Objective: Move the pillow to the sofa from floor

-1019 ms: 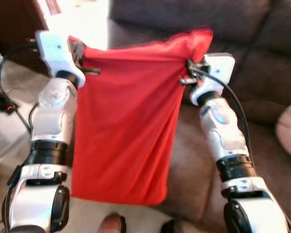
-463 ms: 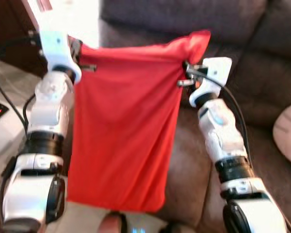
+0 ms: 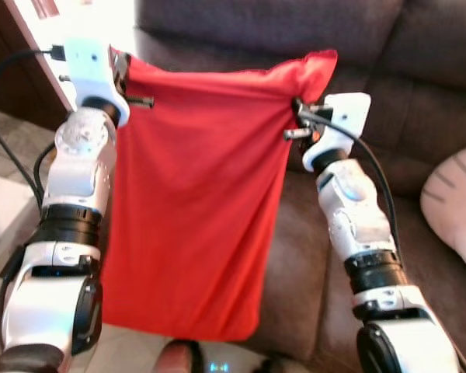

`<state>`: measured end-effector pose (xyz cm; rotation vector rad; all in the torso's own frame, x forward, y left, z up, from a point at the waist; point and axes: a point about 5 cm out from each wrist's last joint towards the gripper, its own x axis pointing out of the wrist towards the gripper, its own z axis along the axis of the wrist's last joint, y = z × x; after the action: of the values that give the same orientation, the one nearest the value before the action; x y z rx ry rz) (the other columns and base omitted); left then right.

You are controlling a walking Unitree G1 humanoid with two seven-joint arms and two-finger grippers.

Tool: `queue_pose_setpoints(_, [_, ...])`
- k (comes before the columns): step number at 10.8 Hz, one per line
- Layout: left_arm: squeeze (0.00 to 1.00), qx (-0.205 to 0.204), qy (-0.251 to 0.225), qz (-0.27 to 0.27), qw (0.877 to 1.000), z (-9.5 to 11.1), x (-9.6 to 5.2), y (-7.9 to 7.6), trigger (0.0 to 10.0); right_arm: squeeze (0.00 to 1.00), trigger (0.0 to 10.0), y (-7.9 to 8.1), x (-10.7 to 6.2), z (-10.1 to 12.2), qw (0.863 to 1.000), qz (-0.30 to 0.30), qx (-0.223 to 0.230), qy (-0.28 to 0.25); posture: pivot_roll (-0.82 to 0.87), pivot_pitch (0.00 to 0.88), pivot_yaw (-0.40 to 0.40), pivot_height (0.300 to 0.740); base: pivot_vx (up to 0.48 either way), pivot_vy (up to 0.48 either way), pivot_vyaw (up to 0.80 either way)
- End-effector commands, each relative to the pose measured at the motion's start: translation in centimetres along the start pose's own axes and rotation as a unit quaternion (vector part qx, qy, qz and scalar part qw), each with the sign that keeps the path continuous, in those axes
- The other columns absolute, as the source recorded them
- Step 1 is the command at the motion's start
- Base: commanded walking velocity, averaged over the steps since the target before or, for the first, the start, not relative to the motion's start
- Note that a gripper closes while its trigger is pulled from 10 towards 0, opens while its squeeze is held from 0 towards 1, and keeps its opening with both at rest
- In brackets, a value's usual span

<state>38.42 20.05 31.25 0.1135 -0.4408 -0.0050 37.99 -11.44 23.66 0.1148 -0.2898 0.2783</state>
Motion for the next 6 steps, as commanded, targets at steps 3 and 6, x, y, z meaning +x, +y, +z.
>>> queue_pose_setpoints(3, [0.0, 0.01, -0.073, 0.031, 0.997, 3.26, 0.36, 1.48, 10.0, 0.0, 10.0, -1.1, -0.06, 1.48, 0.999, -0.021, -0.002, -0.031, 0.14, 0.169, -0.009, 0.703, 0.437, 0.0, 0.0])
queue_pose_setpoints(6, [0.0, 0.01, -0.085, 0.023, 0.996, 4.0, 0.46, 1.16, 10.0, 0.0, 10.0, -1.0, -0.16, 1.38, 0.999, -0.019, -0.001, -0.03, 0.14, 0.169, -0.006, 0.703, 0.444, 0.0, 0.0])
